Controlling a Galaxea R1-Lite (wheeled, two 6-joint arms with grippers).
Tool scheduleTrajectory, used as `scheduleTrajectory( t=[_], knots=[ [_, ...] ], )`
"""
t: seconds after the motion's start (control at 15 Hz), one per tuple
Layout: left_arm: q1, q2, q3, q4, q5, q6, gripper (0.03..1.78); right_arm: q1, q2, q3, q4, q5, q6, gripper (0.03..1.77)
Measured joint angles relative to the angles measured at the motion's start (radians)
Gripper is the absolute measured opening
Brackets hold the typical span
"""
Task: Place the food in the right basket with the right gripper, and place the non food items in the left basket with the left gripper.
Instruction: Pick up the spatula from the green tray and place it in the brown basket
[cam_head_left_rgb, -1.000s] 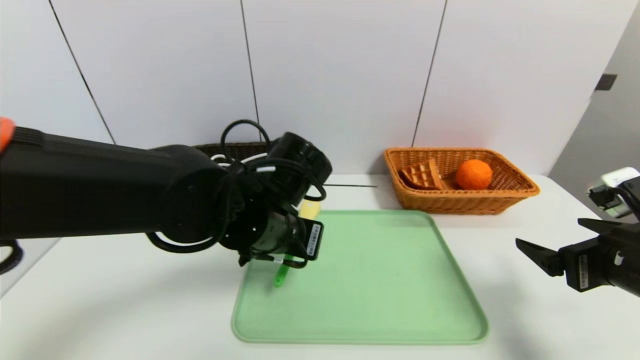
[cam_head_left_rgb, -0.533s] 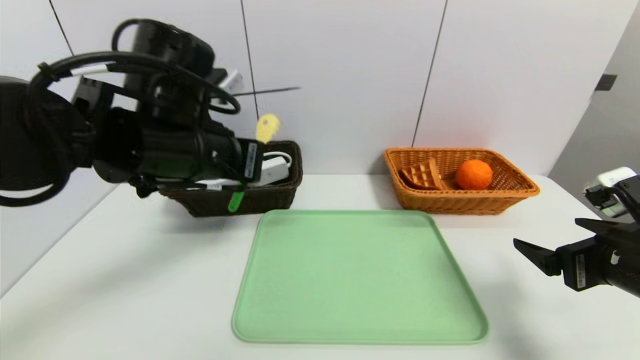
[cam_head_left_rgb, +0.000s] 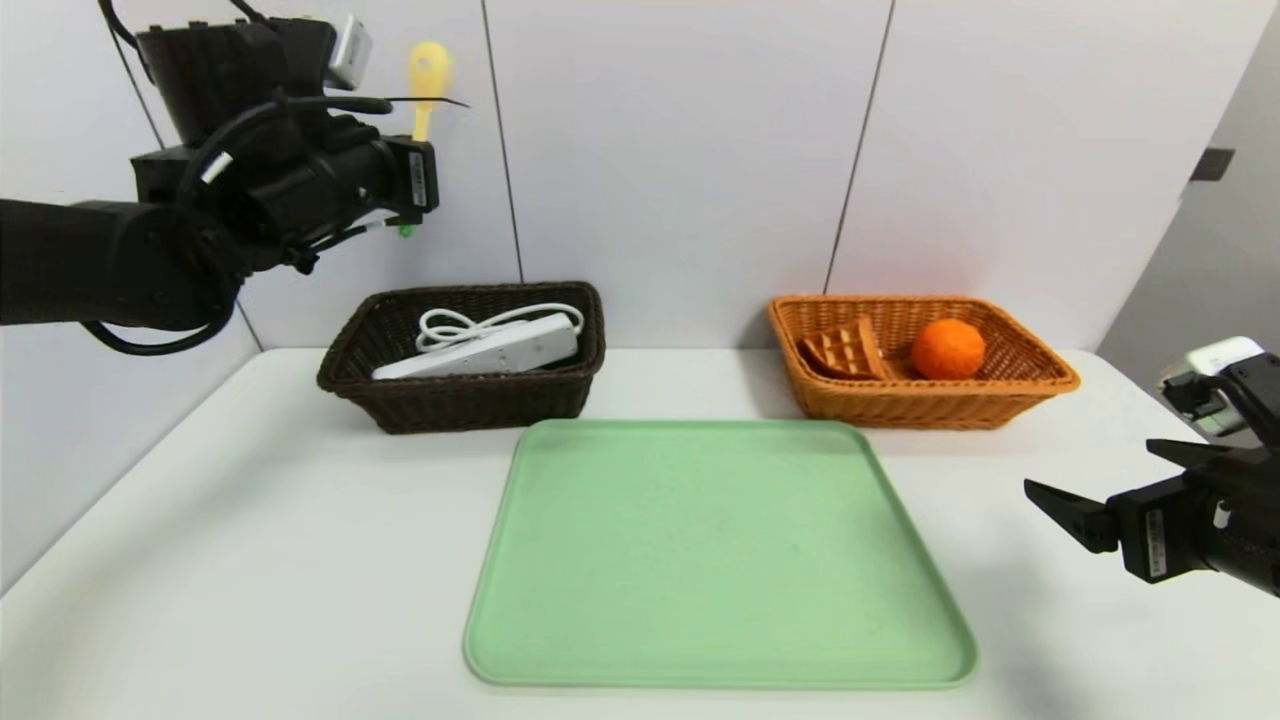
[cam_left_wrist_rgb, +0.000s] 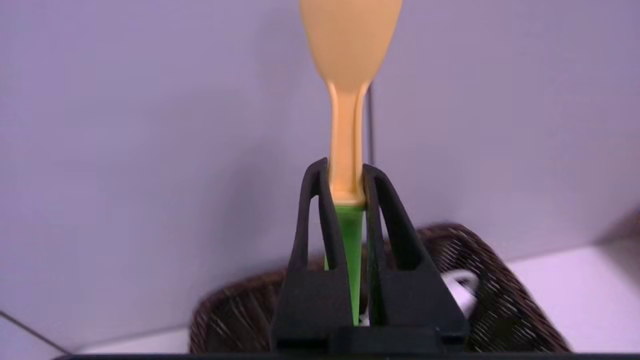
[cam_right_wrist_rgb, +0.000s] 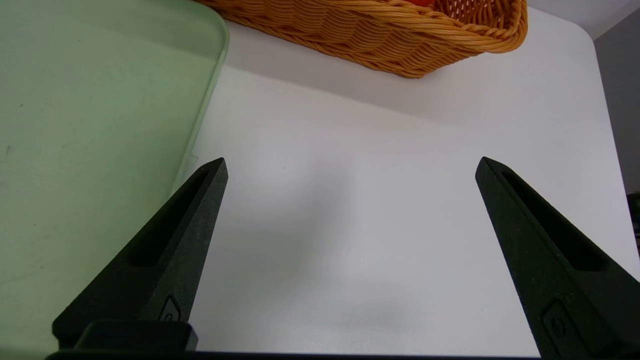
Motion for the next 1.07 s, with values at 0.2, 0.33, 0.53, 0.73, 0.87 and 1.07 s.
scheduleTrajectory(
  t=[0.2, 0.33, 0.53, 0.73, 0.87, 1.07],
  knots=[
    [0.083, 0.109, 0.001, -0.138, -0.03, 0.043, 0.15, 0.0, 0.002, 0.0, 0.0, 0.0, 0.001, 1.71],
    [0.115, 0.164, 0.003, -0.14, -0.034, 0.042, 0.15, -0.001, 0.005, 0.0, 0.0, 0.0, 0.003, 1.71],
    [0.145, 0.214, 0.03, -0.134, -0.07, 0.054, 0.15, -0.002, 0.009, 0.0, 0.0, 0.0, 0.004, 1.71],
    [0.177, 0.229, 0.072, -0.136, -0.186, 0.118, 0.15, -0.003, 0.014, 0.0, -0.001, 0.0, 0.006, 1.71],
    [0.202, 0.235, 0.079, -0.139, -0.286, 0.17, 0.15, -0.003, 0.019, 0.001, -0.009, 0.0, 0.006, 1.71],
    [0.224, 0.248, 0.079, -0.141, -0.389, 0.271, 0.15, -0.003, 0.034, 0.006, -0.034, -0.001, 0.006, 1.71]
  ],
)
